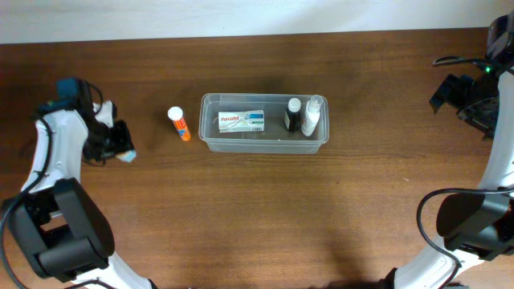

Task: Pack container
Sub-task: 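Carry the jar right and lower it into the container beside the Panadol box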

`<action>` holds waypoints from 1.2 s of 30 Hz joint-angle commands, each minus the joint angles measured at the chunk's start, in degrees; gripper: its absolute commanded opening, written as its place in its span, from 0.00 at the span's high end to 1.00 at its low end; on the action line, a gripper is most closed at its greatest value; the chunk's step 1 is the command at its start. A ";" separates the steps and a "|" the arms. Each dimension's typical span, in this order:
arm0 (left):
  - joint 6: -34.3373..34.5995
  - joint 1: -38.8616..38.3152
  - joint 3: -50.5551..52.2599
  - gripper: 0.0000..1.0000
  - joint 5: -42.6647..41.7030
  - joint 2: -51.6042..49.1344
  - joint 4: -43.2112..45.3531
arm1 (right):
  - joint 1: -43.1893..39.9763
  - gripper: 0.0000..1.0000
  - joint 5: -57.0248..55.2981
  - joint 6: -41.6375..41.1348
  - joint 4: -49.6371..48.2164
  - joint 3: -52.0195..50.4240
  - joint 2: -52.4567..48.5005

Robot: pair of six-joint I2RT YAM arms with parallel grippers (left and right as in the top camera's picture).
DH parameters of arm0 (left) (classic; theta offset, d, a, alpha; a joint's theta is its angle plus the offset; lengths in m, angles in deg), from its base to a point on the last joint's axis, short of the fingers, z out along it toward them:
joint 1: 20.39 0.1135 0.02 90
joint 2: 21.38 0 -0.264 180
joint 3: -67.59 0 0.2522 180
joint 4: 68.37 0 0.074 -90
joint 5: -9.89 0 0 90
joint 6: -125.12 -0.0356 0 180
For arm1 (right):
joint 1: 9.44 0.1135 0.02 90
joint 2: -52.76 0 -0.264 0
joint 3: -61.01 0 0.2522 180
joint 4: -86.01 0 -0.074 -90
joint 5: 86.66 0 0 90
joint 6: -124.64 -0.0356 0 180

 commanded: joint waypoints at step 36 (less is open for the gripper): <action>3.96 -41.16 -38.80 0.64 -2.86 -13.03 -11.19 | -0.07 0.02 0.11 0.37 -0.15 -0.20 -0.15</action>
